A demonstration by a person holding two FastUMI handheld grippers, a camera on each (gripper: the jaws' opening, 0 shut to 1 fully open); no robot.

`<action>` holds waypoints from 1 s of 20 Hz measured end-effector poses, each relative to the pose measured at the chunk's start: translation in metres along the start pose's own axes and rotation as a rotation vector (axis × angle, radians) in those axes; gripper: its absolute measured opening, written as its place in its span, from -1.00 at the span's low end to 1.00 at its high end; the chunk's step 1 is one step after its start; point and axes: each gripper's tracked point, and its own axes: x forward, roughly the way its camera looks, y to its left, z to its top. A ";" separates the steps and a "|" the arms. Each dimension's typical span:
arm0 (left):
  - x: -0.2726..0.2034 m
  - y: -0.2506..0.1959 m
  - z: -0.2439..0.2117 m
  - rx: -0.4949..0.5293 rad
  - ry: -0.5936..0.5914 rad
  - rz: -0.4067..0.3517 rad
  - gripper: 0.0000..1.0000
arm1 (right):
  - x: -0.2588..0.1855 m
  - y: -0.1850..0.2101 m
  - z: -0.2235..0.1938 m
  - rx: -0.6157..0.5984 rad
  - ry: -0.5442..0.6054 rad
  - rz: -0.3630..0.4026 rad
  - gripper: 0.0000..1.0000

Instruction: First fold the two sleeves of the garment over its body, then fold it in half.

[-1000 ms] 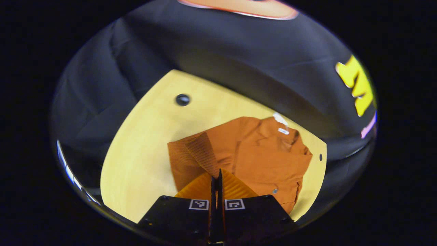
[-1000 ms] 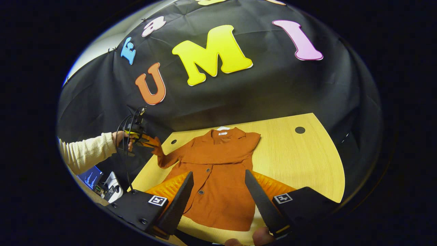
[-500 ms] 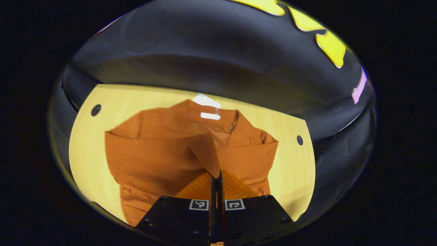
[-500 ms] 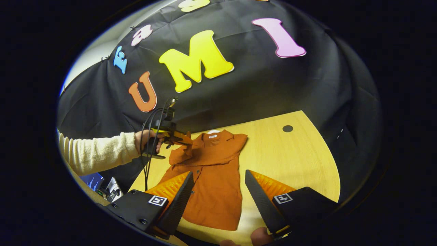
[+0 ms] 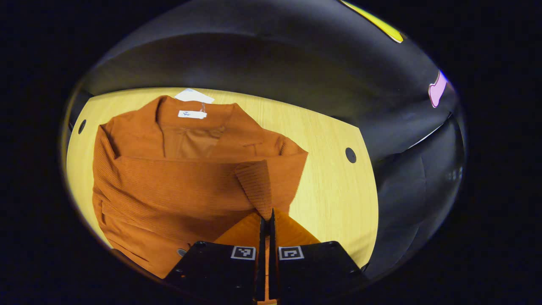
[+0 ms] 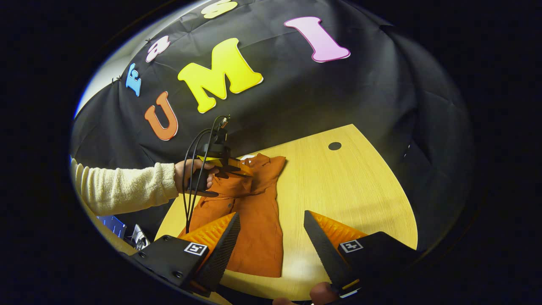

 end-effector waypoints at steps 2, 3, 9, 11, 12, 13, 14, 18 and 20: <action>-0.013 -0.031 0.012 -0.015 -0.027 -0.029 -0.72 | -0.001 -0.004 -0.007 -0.002 0.006 -0.008 0.94; -0.015 -0.036 0.014 -0.024 -0.041 -0.034 -0.22 | -0.001 -0.004 -0.010 -0.001 0.010 -0.010 0.94; -0.043 -0.023 0.015 -0.018 -0.108 -0.028 0.96 | 0.002 0.001 -0.022 -0.015 0.032 -0.016 0.94; -0.072 -0.004 0.015 0.075 -0.185 0.003 0.97 | 0.004 0.005 -0.023 -0.032 0.037 -0.020 0.86; -0.087 0.011 0.014 0.114 -0.224 0.019 0.96 | 0.006 0.009 -0.026 -0.039 0.044 -0.016 0.94; -0.102 0.027 0.009 0.142 -0.259 0.047 0.97 | 0.009 0.013 -0.028 -0.046 0.053 -0.010 0.94; -0.117 0.048 0.000 0.169 -0.289 0.088 0.96 | 0.014 0.016 -0.033 -0.054 0.061 -0.007 0.94; -0.170 0.129 -0.043 0.185 -0.354 0.200 0.96 | 0.037 0.036 -0.054 -0.100 0.107 0.020 0.94; -0.187 0.169 -0.075 0.152 -0.349 0.241 0.96 | 0.052 0.047 -0.071 -0.136 0.148 0.039 0.94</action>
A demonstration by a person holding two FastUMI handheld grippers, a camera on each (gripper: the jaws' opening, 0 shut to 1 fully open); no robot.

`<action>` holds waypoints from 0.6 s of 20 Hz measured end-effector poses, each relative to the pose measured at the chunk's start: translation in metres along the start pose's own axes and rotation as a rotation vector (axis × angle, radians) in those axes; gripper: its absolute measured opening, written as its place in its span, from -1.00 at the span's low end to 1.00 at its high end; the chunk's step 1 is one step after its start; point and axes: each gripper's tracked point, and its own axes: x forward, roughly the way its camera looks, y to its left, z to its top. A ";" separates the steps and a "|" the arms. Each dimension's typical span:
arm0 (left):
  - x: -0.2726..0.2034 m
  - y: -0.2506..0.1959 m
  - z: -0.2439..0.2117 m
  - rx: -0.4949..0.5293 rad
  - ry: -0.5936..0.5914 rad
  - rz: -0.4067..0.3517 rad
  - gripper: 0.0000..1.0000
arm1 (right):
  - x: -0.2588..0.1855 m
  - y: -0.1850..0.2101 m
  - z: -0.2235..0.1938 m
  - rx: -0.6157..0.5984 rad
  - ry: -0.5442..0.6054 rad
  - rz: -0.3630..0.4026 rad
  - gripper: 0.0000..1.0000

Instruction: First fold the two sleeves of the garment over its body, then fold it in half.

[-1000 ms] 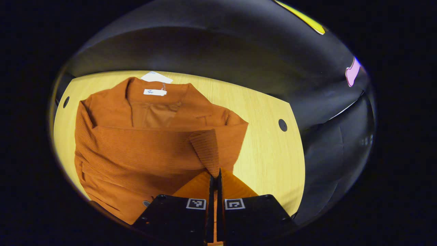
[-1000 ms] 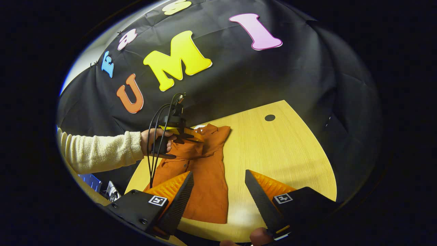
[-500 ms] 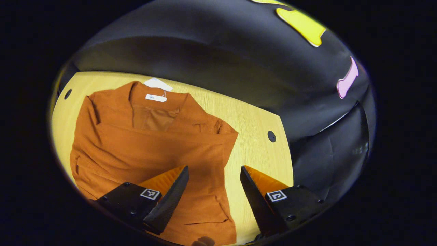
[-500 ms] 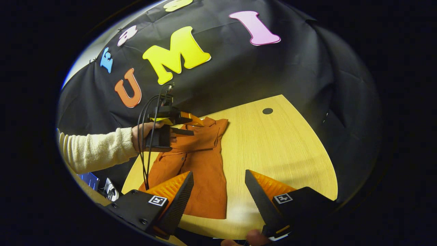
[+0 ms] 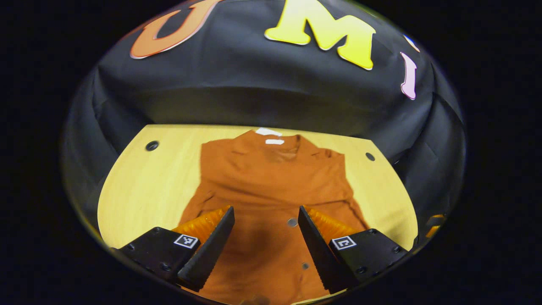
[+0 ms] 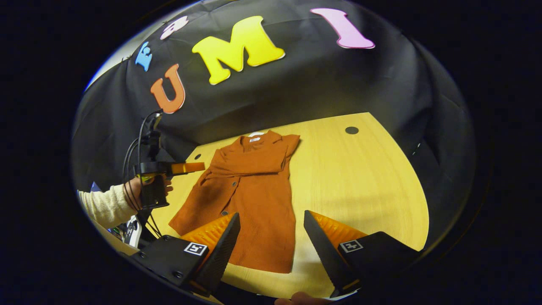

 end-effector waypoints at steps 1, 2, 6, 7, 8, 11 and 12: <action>-0.008 0.021 -0.016 -0.014 0.008 0.034 0.97 | 0.008 0.005 -0.008 -0.020 0.023 0.005 0.94; -0.015 0.039 -0.033 -0.026 0.027 0.062 0.97 | 0.016 0.011 -0.016 -0.039 0.042 0.012 0.94; -0.048 0.094 -0.087 -0.068 0.094 0.167 0.96 | 0.041 0.018 -0.043 -0.086 0.116 0.004 0.94; -0.056 0.102 -0.095 -0.083 0.104 0.184 0.96 | 0.047 0.017 -0.050 -0.089 0.135 -0.004 0.94; -0.063 0.108 -0.100 -0.105 0.113 0.196 0.96 | 0.051 0.015 -0.056 -0.086 0.153 -0.012 0.94; -0.081 0.118 -0.102 -0.127 0.136 0.228 0.96 | 0.056 0.008 -0.073 -0.070 0.204 -0.028 0.95; -0.059 0.118 -0.115 -0.127 0.147 0.230 0.96 | 0.057 0.004 -0.078 -0.071 0.221 -0.037 0.95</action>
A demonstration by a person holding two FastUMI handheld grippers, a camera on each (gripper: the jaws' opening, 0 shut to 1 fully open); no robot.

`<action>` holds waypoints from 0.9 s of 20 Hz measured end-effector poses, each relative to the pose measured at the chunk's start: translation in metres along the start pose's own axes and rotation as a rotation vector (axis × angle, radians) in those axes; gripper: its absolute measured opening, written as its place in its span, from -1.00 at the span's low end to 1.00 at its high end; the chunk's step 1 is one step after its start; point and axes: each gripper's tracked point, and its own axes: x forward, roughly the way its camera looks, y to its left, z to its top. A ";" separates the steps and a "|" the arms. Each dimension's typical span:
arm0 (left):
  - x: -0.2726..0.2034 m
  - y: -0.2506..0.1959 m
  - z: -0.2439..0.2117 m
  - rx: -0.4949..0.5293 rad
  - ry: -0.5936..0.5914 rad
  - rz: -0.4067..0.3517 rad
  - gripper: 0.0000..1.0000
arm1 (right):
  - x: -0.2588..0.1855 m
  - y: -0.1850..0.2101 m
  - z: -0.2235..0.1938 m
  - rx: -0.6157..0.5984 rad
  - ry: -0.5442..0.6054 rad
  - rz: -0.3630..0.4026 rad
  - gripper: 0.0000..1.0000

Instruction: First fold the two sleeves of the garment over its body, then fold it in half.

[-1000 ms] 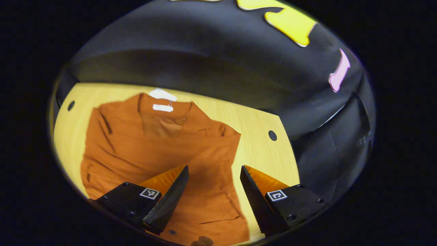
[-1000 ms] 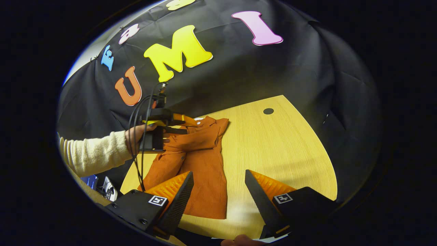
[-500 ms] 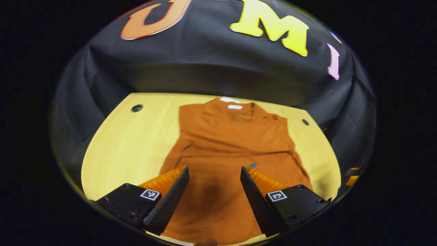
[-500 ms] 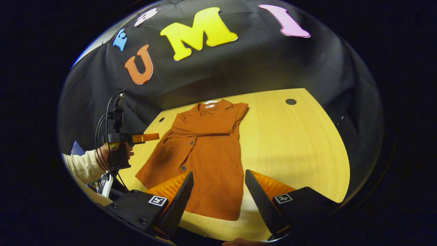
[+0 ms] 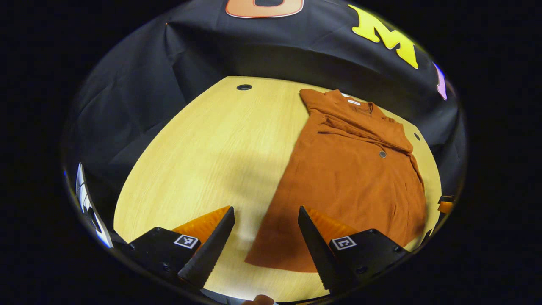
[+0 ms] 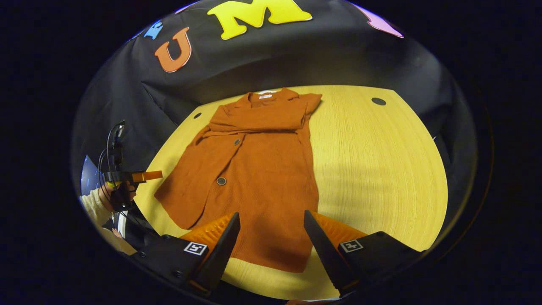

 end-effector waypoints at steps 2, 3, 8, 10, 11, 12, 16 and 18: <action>-0.012 0.002 0.001 0.007 0.022 -0.007 1.00 | 0.001 -0.008 -0.010 -0.011 0.039 -0.017 0.94; -0.007 0.003 0.000 0.011 0.036 -0.012 1.00 | 0.001 -0.011 -0.013 -0.016 0.053 -0.021 0.94; 0.005 -0.022 -0.039 0.046 0.307 -0.149 0.96 | -0.011 -0.007 -0.045 0.052 0.156 0.065 0.94; 0.000 -0.021 -0.042 0.075 0.405 -0.199 0.96 | -0.013 -0.015 -0.060 0.080 0.206 0.076 0.94; -0.003 -0.023 -0.042 0.067 0.471 -0.223 0.87 | -0.014 -0.017 -0.066 0.100 0.231 0.089 0.94; -0.005 -0.027 -0.038 0.050 0.519 -0.256 0.84 | -0.013 -0.016 -0.070 0.154 0.260 0.126 0.94; -0.029 -0.059 -0.046 -0.095 0.810 -0.440 0.83 | -0.005 -0.027 -0.085 0.367 0.375 0.193 0.94; -0.035 -0.072 -0.037 -0.070 0.840 -0.520 0.72 | -0.003 -0.031 -0.085 0.400 0.404 0.233 0.93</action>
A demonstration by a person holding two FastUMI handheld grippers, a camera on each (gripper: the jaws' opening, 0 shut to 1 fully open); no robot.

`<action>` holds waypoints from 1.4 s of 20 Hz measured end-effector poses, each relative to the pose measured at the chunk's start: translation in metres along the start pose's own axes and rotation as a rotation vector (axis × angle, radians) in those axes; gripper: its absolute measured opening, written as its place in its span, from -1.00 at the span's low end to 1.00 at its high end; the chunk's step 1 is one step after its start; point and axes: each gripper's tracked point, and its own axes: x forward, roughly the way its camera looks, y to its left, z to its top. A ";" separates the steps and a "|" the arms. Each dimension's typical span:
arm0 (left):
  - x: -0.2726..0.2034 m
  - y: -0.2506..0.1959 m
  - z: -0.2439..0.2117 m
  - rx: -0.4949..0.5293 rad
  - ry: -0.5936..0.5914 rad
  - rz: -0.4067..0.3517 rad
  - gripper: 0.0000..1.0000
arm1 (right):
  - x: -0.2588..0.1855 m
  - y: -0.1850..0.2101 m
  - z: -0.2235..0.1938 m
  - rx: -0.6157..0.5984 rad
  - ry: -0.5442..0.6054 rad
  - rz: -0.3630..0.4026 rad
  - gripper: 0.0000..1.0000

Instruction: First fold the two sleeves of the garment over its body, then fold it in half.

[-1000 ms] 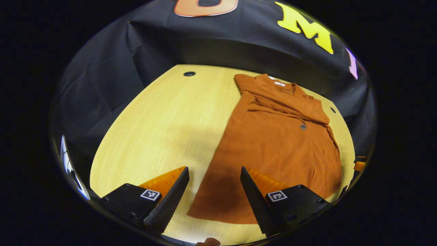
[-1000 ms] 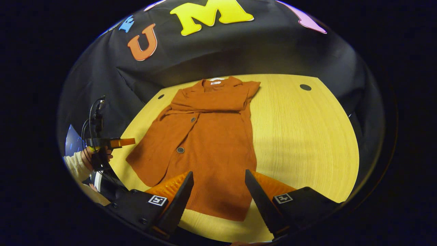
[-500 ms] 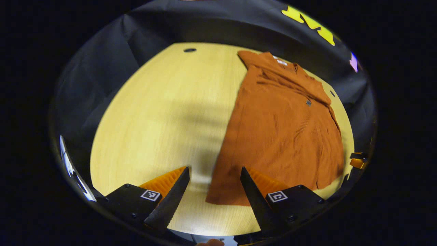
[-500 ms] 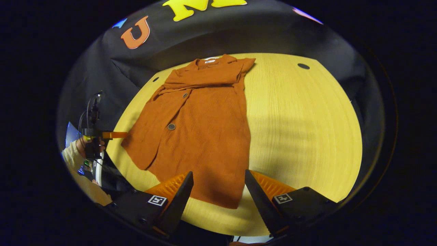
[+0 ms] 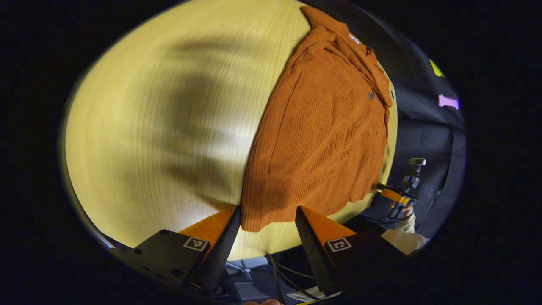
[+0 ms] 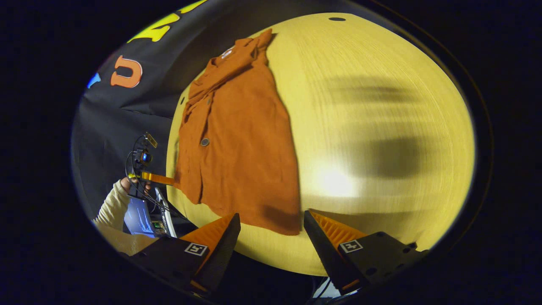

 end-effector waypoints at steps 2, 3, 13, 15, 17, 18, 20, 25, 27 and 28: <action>-0.001 -0.010 0.001 0.012 0.032 -0.022 0.65 | 0.005 0.006 -0.005 0.073 0.083 0.077 0.89; 0.000 -0.005 -0.006 0.000 0.036 -0.042 0.62 | 0.005 0.009 -0.007 0.119 0.129 0.128 0.88; -0.035 -0.011 -0.014 -0.022 -0.090 -0.170 0.51 | 0.042 0.037 0.007 0.254 0.209 0.251 0.20; -0.036 -0.013 -0.017 0.010 -0.102 -0.171 0.58 | 0.046 0.031 0.003 0.223 0.221 0.226 0.08; -0.026 -0.001 -0.024 0.065 -0.099 -0.092 0.55 | 0.044 0.028 0.003 0.201 0.238 0.222 -0.26; -0.024 0.008 -0.024 0.066 -0.104 -0.049 0.35 | 0.043 0.026 0.001 0.194 0.245 0.205 -0.27; -0.030 0.006 -0.022 -0.005 -0.108 -0.064 -0.60 | 0.046 0.024 0.001 0.191 0.256 0.177 -0.44; -0.023 0.006 -0.032 0.049 -0.138 0.005 -0.75 | 0.046 0.018 -0.001 0.164 0.268 0.108 -0.84; -0.024 -0.016 -0.030 0.055 -0.159 -0.022 -0.84 | 0.048 0.020 0.004 0.154 0.237 0.126 -0.88; -0.028 -0.035 -0.022 0.066 -0.199 -0.068 -0.85 | 0.050 0.031 0.009 0.176 0.215 0.180 -0.84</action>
